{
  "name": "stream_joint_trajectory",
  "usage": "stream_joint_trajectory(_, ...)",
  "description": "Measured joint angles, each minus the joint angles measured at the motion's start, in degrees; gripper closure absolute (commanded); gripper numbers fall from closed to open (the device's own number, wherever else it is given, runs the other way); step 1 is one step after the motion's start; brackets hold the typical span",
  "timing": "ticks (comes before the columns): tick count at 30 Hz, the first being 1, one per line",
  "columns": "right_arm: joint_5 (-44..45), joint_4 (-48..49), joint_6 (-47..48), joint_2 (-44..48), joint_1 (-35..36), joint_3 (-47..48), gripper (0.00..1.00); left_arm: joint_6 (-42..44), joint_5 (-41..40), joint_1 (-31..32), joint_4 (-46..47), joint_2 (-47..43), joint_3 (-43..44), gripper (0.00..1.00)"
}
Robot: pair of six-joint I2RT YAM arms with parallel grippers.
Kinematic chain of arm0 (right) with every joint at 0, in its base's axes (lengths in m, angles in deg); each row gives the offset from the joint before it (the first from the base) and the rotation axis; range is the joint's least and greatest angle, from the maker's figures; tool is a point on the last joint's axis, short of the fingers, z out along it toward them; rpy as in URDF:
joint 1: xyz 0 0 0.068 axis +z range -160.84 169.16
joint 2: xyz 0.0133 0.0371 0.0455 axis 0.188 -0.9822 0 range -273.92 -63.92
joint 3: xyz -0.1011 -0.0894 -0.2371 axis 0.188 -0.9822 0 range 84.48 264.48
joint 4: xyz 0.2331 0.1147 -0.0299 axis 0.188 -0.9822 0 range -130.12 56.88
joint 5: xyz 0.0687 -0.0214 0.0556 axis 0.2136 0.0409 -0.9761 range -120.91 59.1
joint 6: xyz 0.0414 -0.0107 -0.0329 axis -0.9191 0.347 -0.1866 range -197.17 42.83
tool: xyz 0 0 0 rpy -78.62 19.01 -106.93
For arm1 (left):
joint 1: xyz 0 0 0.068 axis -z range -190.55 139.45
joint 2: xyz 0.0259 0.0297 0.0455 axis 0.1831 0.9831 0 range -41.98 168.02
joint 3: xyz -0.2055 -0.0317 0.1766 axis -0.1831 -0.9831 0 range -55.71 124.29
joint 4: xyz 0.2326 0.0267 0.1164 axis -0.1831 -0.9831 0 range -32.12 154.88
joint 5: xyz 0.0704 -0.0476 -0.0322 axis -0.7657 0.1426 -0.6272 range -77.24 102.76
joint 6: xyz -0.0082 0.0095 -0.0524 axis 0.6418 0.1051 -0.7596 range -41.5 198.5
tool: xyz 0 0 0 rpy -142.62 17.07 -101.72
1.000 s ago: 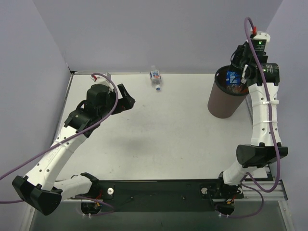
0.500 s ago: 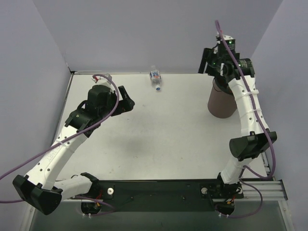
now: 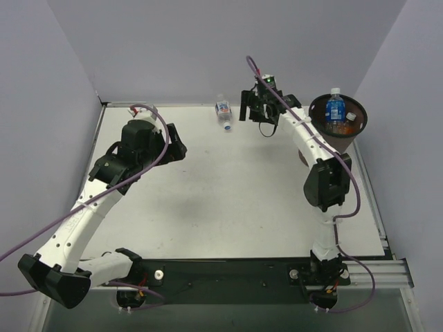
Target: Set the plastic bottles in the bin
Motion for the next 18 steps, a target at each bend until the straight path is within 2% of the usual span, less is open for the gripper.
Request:
stream_joint_trajectory(8, 2.0, 9.4, -1.1, -14.4, 4.3, 5.6, 0.26, 1.4, 0.0, -2.8, -1.7, -3.1, -0.3, 0.03)
stream_joint_trajectory(18, 3.0, 17.7, -1.5, -28.1, 4.3, 15.8, 0.29, 1.4, 0.0, -5.6, -5.9, -2.9, -0.3, 0.02)
